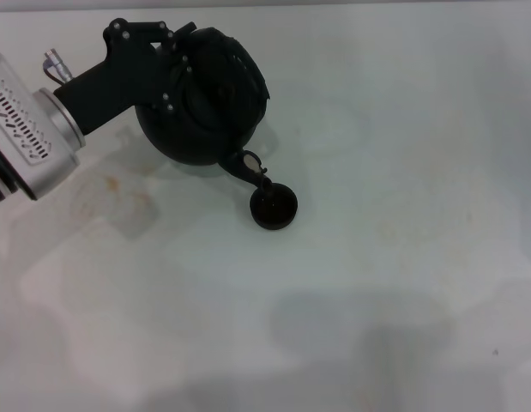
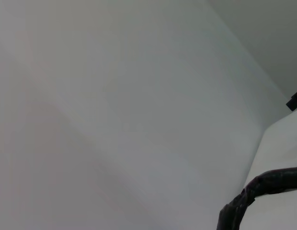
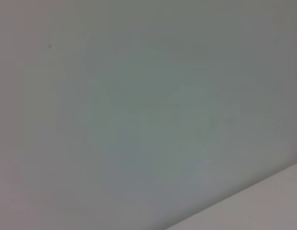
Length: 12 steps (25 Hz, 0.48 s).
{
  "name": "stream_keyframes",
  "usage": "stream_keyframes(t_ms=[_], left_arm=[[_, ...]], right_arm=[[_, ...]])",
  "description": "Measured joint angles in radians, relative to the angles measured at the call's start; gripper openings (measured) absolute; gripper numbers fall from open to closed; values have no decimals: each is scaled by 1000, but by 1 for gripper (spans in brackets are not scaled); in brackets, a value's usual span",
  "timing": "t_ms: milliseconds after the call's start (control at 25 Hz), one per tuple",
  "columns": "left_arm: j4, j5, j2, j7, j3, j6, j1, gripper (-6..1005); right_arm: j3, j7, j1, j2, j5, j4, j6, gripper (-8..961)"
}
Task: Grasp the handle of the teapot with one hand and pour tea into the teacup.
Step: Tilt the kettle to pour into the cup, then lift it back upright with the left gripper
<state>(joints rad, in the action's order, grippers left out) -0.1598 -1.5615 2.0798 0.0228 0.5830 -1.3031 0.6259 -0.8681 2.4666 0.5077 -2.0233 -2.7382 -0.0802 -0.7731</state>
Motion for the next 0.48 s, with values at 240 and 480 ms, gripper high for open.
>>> stream_keyframes(t_ms=[240, 480], left_arm=[[0, 0, 0, 3, 11, -11, 2, 106], [-2, 0, 0, 3, 13, -12, 2, 107]], right_arm=[[0, 0, 0, 0, 0, 3, 0, 826], [0, 0, 0, 0, 2, 8, 0, 826]])
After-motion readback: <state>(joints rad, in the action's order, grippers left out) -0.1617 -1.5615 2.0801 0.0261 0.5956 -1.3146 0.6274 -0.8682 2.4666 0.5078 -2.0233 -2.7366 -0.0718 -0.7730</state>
